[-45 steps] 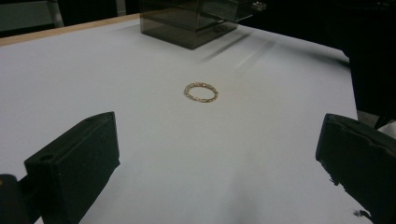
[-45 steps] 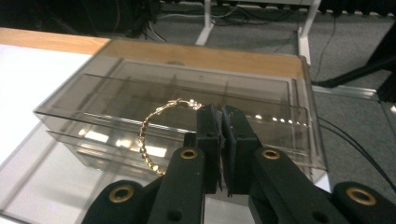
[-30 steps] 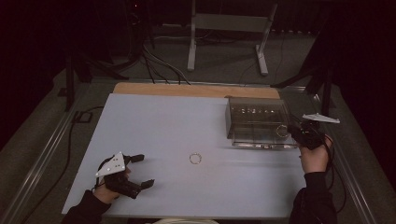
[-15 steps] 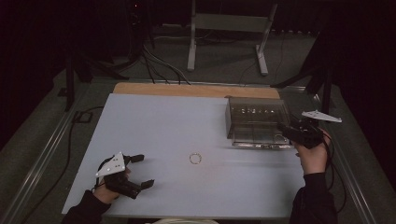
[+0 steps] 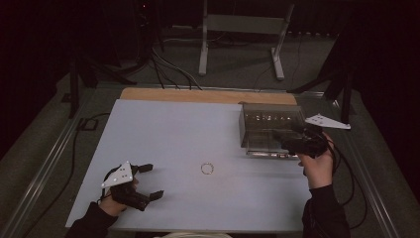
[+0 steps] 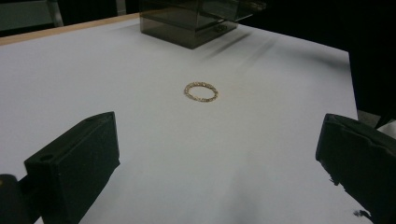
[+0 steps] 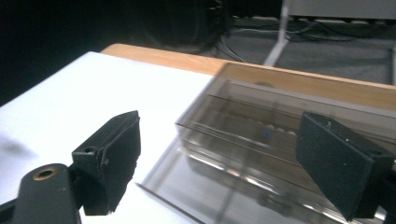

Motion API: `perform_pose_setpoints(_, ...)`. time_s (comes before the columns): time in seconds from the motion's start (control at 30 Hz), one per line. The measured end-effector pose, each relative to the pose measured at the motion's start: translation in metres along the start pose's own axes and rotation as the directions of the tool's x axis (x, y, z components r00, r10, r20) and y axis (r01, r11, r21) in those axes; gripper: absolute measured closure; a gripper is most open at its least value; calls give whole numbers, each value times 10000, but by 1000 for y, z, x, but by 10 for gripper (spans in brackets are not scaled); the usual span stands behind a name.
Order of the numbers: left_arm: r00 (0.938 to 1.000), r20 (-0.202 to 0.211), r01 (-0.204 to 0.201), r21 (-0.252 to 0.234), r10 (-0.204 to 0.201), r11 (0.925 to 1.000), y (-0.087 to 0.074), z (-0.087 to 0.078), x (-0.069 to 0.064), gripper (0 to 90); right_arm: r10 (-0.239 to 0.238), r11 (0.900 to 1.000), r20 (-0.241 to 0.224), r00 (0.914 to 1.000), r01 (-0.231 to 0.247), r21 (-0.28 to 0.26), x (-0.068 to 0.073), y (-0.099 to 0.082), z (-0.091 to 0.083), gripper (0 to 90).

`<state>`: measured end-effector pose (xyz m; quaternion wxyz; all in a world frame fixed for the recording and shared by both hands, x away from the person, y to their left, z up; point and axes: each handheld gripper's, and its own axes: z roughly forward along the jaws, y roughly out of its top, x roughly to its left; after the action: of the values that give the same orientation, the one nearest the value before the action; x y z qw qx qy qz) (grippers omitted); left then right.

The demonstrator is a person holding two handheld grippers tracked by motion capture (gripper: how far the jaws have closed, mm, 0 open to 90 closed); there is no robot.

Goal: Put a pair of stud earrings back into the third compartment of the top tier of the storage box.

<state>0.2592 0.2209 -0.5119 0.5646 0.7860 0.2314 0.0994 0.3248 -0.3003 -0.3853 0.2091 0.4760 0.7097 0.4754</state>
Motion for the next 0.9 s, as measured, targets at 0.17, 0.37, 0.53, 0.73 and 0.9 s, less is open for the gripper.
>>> perform_pose_setpoints(0.17,10000,-8,0,-16,0,10000,0,0,0,5,-415,9991,-888,9952,405,-122,18,2,6,72)
perform_pose_setpoints(0.37,10000,5,12,-4,-12,10000,0,1,0,5,-694,9975,-1563,9853,660,-267,35,1,13,60)
perform_pose_setpoints(0.53,10000,-12,11,-3,-11,10000,0,0,0,5,-997,9950,-2142,9717,967,-243,55,-3,28,59)
perform_pose_setpoints(0.73,10000,-14,7,-9,-7,10000,0,0,0,5,-1260,9911,-3107,9421,1334,26,79,-14,53,60)
perform_pose_setpoints(0.9,10000,-2,3,41,-3,10000,0,0,0,5,-1335,9865,-3724,9184,1589,383,97,-27,72,65)
